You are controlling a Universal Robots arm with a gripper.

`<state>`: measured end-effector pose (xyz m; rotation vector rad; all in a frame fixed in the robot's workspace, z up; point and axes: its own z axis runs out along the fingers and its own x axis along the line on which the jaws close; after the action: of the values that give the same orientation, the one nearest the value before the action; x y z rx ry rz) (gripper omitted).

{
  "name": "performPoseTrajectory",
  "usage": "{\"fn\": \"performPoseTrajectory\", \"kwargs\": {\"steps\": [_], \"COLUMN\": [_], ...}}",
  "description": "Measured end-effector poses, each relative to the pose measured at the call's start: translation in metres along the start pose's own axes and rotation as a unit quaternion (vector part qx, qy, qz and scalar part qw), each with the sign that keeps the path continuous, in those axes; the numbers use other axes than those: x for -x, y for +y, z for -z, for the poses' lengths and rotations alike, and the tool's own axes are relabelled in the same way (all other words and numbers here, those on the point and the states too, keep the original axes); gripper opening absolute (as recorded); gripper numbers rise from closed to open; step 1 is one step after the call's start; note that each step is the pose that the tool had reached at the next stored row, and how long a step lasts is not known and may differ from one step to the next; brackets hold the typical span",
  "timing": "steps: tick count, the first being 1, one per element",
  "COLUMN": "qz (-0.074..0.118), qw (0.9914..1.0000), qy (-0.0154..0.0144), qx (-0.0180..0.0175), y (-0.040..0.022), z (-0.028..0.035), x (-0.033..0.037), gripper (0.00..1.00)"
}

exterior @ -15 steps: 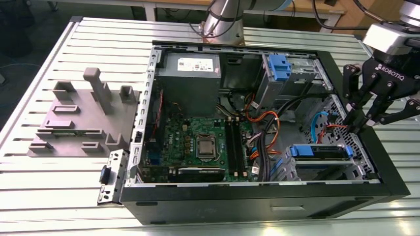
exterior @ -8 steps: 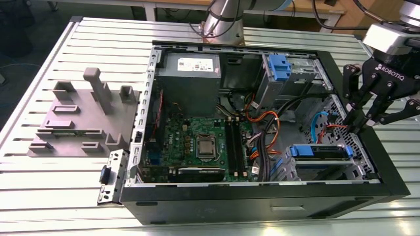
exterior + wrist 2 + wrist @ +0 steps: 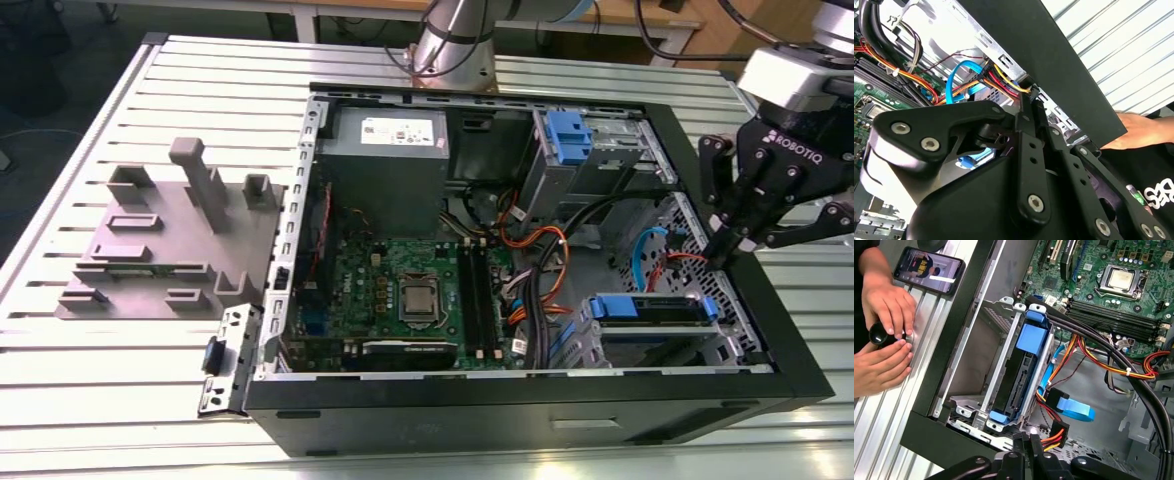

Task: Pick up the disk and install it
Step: 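Insert the first disk wire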

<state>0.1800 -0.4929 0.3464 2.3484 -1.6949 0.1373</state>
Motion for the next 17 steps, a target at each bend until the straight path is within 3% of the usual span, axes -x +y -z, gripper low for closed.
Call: {"fn": "performPoseTrajectory", "kwargs": {"steps": [10,17], "qz": [0.0,0.0], "qw": [1.0,1.0], "qy": [0.0,0.0], "qx": [0.0,0.0], "y": [0.0017,0.0122], "z": [0.0032,0.0021], "x": [-0.0003,0.0012], "gripper": [0.16,0.16]}}
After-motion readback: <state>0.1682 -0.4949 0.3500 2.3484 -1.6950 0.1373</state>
